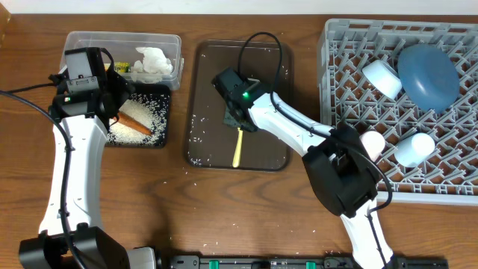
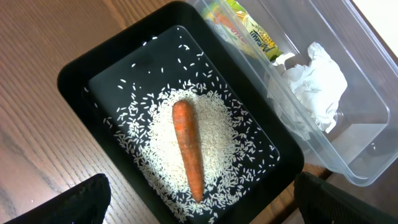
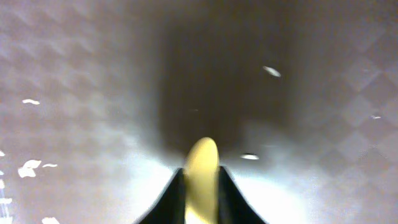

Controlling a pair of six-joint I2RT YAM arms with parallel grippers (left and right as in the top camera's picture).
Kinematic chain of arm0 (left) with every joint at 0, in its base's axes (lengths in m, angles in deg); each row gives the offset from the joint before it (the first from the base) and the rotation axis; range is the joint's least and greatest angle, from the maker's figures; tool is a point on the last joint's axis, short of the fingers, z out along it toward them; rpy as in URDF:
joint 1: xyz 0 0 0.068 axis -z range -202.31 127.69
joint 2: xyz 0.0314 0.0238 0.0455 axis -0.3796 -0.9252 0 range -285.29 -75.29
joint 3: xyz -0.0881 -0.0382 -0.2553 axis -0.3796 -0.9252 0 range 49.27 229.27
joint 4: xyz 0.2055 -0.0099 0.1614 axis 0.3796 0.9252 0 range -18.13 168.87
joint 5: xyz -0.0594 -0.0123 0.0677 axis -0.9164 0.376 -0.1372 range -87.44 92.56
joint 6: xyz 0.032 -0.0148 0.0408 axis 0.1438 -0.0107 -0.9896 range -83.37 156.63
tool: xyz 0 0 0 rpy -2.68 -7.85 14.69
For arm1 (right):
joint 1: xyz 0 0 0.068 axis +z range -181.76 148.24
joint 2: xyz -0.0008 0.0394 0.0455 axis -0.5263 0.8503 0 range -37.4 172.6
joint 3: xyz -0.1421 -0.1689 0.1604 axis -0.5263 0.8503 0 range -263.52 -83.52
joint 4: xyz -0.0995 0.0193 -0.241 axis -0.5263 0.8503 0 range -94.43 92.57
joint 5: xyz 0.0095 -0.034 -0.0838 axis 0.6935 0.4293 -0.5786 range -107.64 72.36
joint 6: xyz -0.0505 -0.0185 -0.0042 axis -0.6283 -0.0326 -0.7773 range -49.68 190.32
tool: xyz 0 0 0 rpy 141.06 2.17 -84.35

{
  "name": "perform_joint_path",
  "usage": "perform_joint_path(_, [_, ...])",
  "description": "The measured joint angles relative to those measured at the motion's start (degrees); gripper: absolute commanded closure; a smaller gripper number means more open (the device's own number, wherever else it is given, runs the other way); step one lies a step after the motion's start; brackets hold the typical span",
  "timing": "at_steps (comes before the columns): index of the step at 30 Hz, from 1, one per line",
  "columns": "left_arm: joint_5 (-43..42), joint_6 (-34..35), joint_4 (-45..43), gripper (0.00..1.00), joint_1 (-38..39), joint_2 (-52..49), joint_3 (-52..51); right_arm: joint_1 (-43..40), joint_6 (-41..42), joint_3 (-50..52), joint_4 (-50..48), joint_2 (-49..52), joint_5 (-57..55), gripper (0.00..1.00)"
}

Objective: Sort waste into correct bins and load items into the dishwasher rack
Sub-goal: 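Grasp the yellow spoon on the brown tray with the right gripper, then carry the spoon right and insert it upright into the rack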

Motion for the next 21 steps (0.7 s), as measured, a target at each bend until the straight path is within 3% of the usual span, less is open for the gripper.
perform_joint_path(15, [-0.04, 0.02, 0.02, 0.03, 0.0, 0.0, 0.0, -0.02, -3.87, 0.11, 0.46, 0.24, 1.4, 0.99])
perform_joint_path(21, [-0.11, 0.02, 0.02, 0.03, 0.0, 0.0, 0.0, -1.81, -13.9, -1.05, 1.84, 0.13, 7.32, 0.99])
